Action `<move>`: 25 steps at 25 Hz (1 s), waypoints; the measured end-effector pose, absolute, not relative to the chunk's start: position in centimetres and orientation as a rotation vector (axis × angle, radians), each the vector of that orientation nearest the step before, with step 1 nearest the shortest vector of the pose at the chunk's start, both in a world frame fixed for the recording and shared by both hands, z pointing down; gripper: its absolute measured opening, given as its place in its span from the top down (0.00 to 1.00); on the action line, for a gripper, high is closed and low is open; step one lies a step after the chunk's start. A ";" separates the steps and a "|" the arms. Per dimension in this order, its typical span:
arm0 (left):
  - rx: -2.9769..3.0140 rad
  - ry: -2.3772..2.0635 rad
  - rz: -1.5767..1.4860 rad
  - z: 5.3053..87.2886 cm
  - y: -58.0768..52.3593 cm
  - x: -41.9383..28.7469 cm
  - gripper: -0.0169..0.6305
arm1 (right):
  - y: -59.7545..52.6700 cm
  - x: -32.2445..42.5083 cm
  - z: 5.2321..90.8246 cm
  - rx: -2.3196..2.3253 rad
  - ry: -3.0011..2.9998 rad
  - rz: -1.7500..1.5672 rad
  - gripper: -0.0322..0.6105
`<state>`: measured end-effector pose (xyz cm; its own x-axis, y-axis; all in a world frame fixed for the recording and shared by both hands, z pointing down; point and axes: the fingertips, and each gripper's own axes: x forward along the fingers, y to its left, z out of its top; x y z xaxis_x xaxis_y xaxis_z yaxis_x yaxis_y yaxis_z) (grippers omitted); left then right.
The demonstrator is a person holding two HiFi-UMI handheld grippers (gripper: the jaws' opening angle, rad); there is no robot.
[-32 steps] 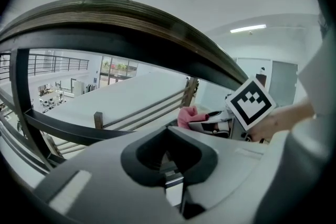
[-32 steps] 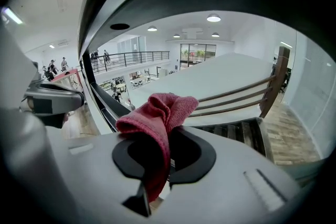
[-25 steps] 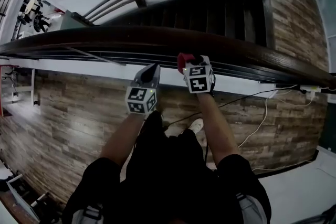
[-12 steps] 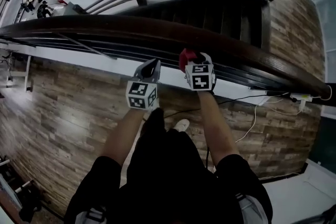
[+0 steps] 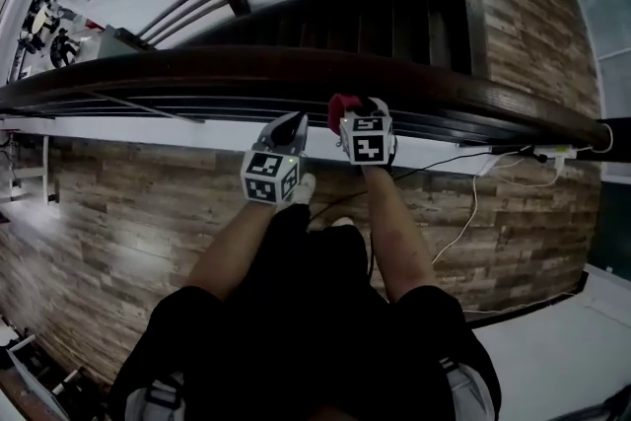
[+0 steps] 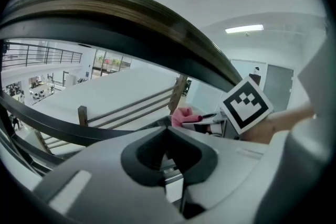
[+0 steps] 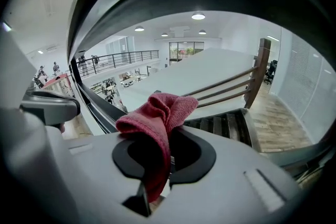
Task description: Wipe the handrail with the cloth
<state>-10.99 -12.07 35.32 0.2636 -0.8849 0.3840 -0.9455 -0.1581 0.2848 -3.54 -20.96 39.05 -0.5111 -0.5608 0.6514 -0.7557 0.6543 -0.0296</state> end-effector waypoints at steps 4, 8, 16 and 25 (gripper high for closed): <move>2.113 -1.631 0.218 35.6 -13.0 -10.3 0.98 | -21.5 -2.4 38.9 1.037 -2.249 0.414 0.87; 2.113 -1.641 0.235 35.9 -13.9 -8.9 0.98 | -22.1 0.2 38.9 1.063 -2.267 0.420 0.87; 2.083 -1.691 0.219 35.5 -14.7 -4.4 0.98 | -22.5 2.8 38.6 0.968 -2.323 0.410 0.87; 2.002 -1.773 0.194 35.1 -14.9 -1.1 0.98 | -23.6 7.2 38.7 0.905 -2.323 0.364 0.87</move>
<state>-1.12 -14.94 35.11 0.1609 -0.9042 0.3957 -0.9682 -0.0668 0.2409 7.25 -23.60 38.67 -0.5789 -0.5162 0.6312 -0.6845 0.7283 -0.0323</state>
